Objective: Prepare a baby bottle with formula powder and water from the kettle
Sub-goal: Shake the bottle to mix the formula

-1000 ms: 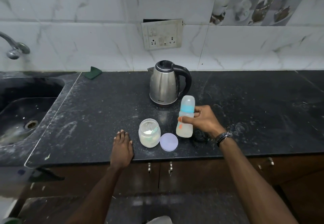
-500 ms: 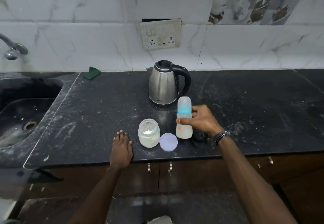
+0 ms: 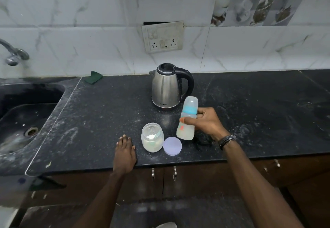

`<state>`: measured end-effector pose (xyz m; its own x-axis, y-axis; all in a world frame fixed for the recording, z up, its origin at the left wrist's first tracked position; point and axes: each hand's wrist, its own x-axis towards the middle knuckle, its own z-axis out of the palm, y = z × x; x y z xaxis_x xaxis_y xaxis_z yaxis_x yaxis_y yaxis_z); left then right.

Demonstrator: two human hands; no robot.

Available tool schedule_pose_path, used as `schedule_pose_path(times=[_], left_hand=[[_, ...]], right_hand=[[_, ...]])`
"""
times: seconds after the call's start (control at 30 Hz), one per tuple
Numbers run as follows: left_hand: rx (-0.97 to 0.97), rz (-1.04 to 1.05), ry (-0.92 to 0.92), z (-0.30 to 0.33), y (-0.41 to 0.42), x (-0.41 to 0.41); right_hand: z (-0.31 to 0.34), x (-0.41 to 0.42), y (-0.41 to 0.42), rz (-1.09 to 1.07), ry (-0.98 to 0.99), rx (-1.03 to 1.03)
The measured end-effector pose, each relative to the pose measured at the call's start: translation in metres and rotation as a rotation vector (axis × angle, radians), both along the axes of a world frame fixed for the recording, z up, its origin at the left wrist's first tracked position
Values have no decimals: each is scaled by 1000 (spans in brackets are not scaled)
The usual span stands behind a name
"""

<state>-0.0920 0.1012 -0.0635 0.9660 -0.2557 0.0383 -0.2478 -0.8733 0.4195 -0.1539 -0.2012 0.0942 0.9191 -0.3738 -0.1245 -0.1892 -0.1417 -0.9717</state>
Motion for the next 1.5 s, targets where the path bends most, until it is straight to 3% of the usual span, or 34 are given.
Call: schedule_pose_path(times=[0.1,0.23,0.33,0.47,0.53,0.63,0.77,0.87,0.93,1.0,1.13,1.3,1.43,1.5], left_hand=[[1,7,9,-3,0,0],[3,10,4,-5,1,2],[6,15,13,-8,1,2],[4,10,-7,-7,1,2],[7,11,-6,-6,0,2],[8,13,-5,-7,1,2],[1,10,-16,-6,0,1],[8,7,-13,-6,1,1],[-1,6,-23,-6,1,2],[4,11,-18,-7,0,2],[8,7,-17,-7,1,3],[14,5,-7,-8,2,1],[13,4,-19,-9,1,3],[15,7,-9,-9,1,2]], right_hand=[[-1,1,-2,-113,-48,61],[1,-3,-3,5,29,-25],[2,-2,-4,-111,-28,20],[3,-4,-3,8,42,-45],[3,-3,-3,-80,5,-16],[4,-1,-3,-71,123,-141],[-1,0,0,-88,100,-110],[2,0,-1,-33,191,-201],[0,-2,1,33,146,-138],[-4,0,0,-48,77,-49],[-2,-1,-3,-5,160,-139],[3,-4,-3,-50,-38,261],[5,-2,-9,39,103,-79],[5,-2,-11,-1,25,-33]])
